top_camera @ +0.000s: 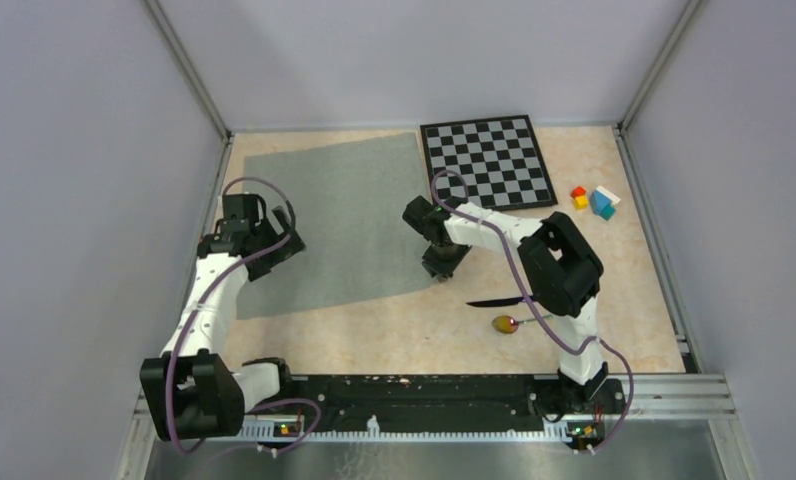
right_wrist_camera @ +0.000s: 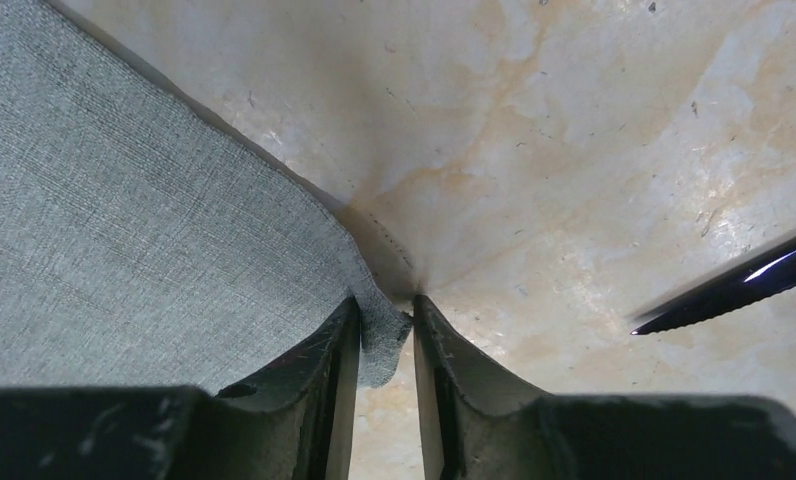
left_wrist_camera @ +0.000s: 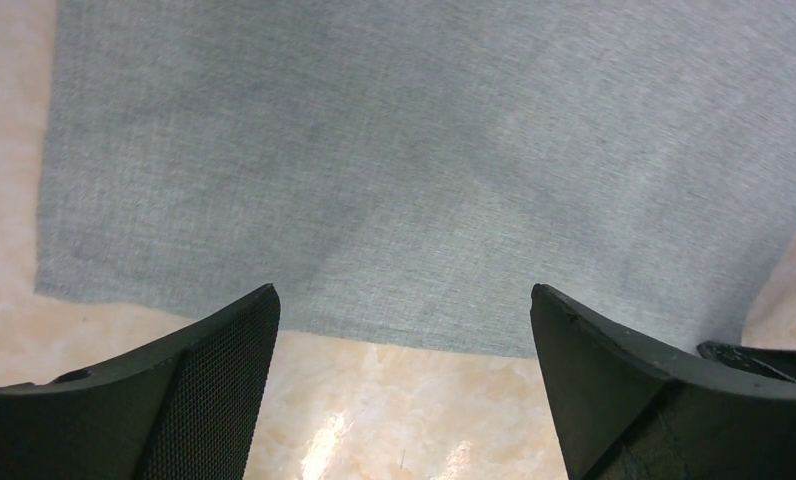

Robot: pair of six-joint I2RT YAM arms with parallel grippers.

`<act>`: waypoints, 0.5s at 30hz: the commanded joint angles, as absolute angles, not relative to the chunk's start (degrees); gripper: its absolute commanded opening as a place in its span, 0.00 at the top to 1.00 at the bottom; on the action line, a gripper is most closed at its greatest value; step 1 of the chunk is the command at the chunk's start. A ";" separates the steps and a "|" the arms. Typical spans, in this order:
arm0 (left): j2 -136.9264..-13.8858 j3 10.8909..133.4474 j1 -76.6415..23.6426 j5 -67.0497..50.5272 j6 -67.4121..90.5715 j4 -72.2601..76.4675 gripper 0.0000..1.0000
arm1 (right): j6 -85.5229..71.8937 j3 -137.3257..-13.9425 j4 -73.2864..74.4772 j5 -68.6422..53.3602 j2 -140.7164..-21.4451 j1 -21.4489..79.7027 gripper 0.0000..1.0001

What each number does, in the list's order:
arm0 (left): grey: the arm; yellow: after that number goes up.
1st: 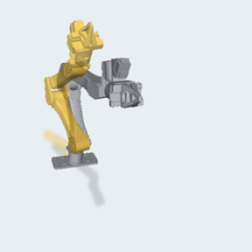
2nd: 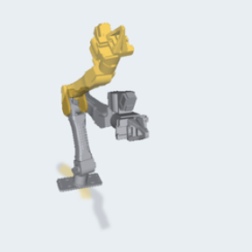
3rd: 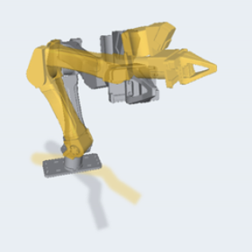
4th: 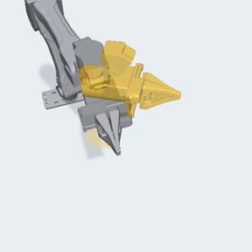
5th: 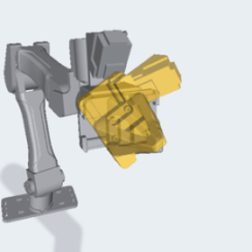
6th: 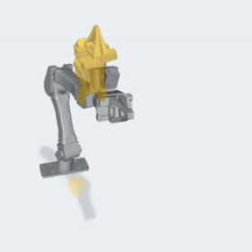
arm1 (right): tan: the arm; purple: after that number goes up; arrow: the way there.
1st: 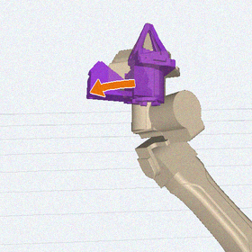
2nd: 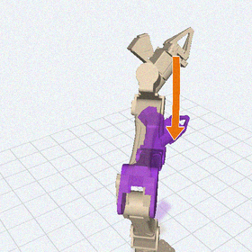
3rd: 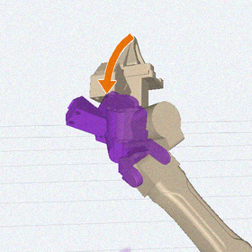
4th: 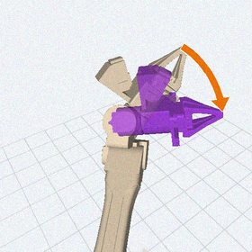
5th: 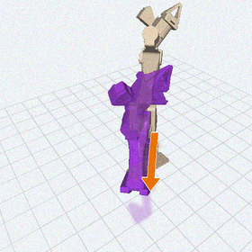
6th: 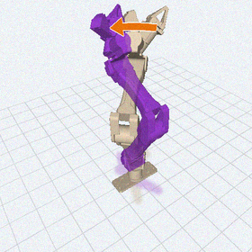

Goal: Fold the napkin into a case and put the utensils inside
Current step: Pick up the flattened napkin from the center of the board.

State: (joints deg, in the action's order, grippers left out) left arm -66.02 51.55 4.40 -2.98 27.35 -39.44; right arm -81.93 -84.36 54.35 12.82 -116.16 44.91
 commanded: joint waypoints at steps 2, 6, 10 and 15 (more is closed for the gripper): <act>-65.76 52.11 4.35 5.59 34.96 -44.38 0.01 | -84.12 -79.91 50.70 15.10 -116.96 45.88 0.79; -67.77 50.22 6.03 13.34 43.71 -48.46 0.02 | -84.55 -77.94 48.37 14.58 -115.75 45.88 1.00; -69.46 46.75 11.66 15.85 51.69 -50.34 0.08 | -84.99 -76.76 45.49 13.44 -115.42 45.83 1.00; -71.20 42.51 22.22 14.33 54.19 -51.08 0.22 | -83.34 -77.51 45.17 13.04 -116.50 45.88 1.00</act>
State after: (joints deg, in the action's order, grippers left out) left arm -70.48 44.62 16.49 12.45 48.95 -48.49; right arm -83.55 -79.40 49.82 12.99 -112.92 45.01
